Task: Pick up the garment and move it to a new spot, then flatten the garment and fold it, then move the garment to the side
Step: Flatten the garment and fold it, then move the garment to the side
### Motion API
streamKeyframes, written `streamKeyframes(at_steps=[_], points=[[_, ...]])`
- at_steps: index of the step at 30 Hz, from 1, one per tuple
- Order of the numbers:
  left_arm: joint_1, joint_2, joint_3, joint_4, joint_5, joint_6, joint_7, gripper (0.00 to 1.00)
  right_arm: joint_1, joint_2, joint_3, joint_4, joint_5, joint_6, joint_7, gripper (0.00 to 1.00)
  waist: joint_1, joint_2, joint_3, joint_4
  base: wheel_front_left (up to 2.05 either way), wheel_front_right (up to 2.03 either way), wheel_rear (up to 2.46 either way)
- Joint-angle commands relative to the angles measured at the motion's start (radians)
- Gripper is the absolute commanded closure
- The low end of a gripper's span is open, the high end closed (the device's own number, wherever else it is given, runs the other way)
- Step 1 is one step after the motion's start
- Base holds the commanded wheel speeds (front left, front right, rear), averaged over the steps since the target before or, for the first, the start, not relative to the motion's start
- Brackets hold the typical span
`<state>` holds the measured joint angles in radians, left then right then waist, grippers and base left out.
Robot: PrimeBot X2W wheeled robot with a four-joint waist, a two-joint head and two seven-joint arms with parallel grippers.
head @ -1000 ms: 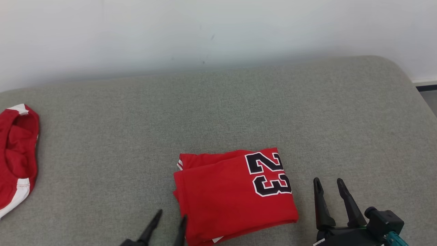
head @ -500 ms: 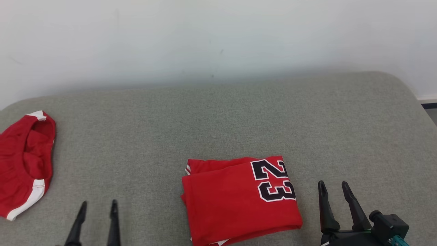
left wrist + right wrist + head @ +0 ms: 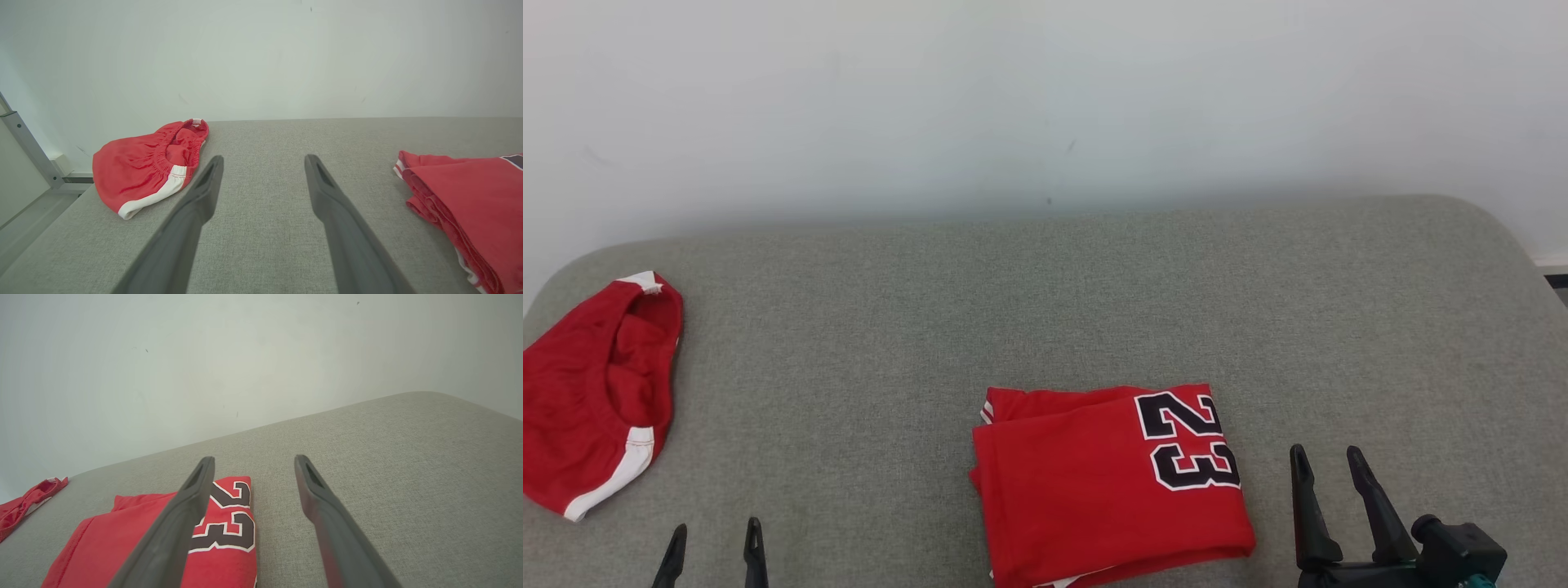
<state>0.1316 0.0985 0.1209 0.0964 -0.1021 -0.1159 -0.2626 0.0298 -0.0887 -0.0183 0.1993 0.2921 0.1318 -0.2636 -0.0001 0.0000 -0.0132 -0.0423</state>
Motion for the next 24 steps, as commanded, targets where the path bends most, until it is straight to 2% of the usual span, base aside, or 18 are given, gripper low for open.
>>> streamKeyframes(at_steps=[1, 24], points=[[0.013, -0.002, 0.006, 0.004, 0.008, -0.005, -0.003, 0.00, 0.008, -0.001, 0.002, -0.003, 0.000, -0.003, -0.001, 0.00, 0.0001, 0.0000, 0.000, 0.001, 0.00, 0.00, 0.00], [0.016, -0.030, 0.037, -0.012, 0.034, -0.010, -0.003, 0.00, 0.006, 0.007, 0.012, 0.012, -0.008, -0.003, -0.001, 0.00, 0.0001, 0.0000, 0.004, 0.003, 0.00, 0.00, 0.00]])
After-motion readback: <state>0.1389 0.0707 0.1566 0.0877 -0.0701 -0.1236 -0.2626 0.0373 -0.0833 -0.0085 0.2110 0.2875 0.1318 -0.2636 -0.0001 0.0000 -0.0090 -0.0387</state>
